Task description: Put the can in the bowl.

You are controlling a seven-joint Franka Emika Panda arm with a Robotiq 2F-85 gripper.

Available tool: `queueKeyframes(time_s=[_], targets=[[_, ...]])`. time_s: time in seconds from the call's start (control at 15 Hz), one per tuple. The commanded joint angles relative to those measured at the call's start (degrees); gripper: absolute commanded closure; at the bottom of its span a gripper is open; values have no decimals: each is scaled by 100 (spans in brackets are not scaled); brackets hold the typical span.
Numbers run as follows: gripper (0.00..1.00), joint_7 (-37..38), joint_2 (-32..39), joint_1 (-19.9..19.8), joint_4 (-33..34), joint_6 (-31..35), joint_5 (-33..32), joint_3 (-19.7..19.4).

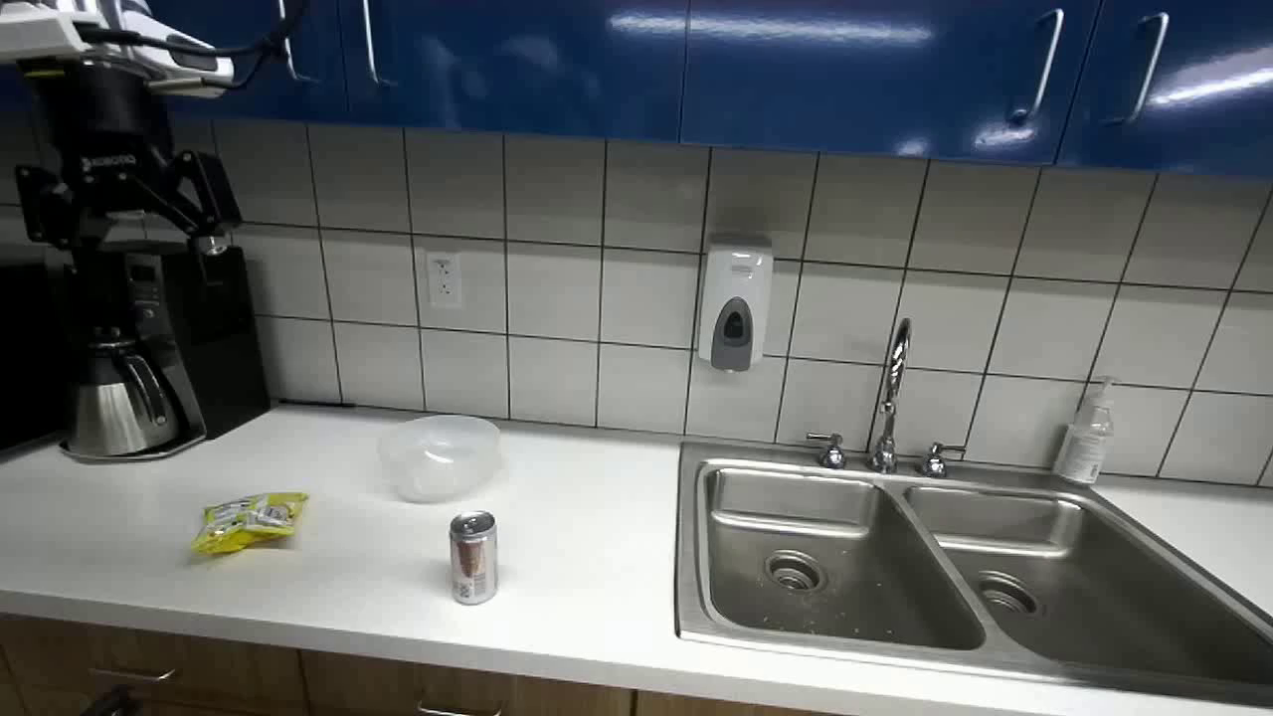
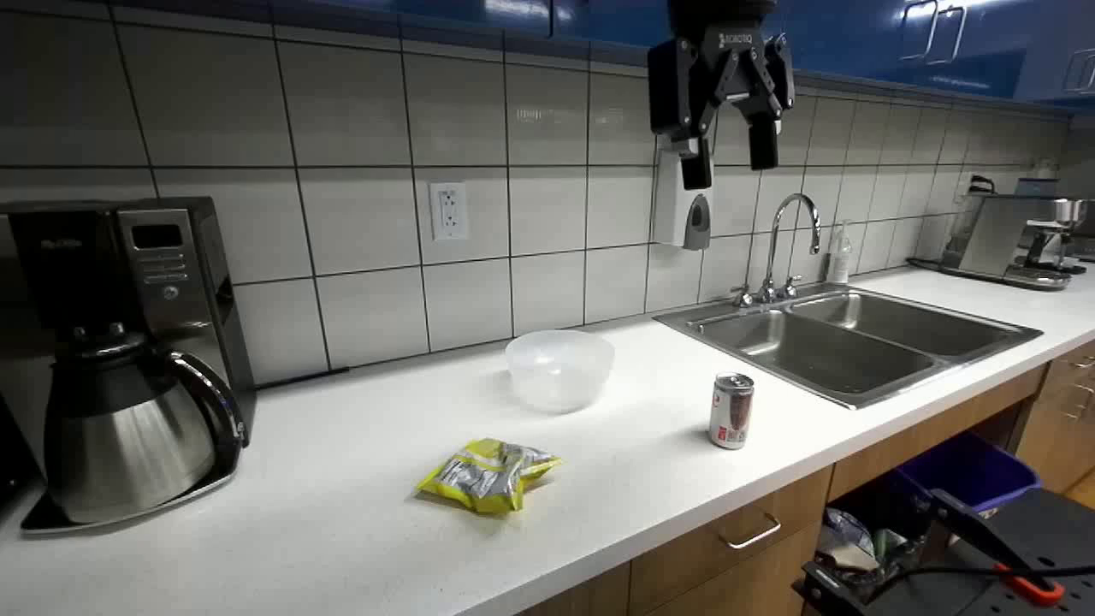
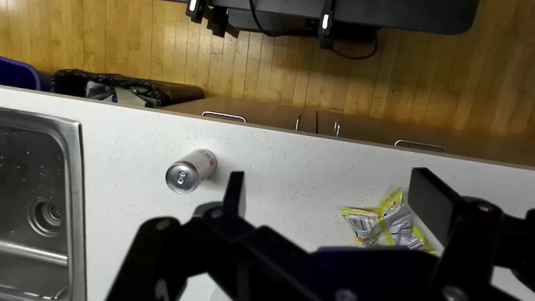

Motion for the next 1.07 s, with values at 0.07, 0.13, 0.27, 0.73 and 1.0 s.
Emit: queueKeyframes(time_s=[0.07,0.13,0.27,0.73,1.0], targets=[[0,48,16,109,10,-11,-47,-93],[0,48,16,109,10,-11,-47,-93],[0,48,16,109,10,-11,-47,-93],[0,48,16,109,10,-11,-47,-93],[0,122,76,56,-60,101,-147,-84]])
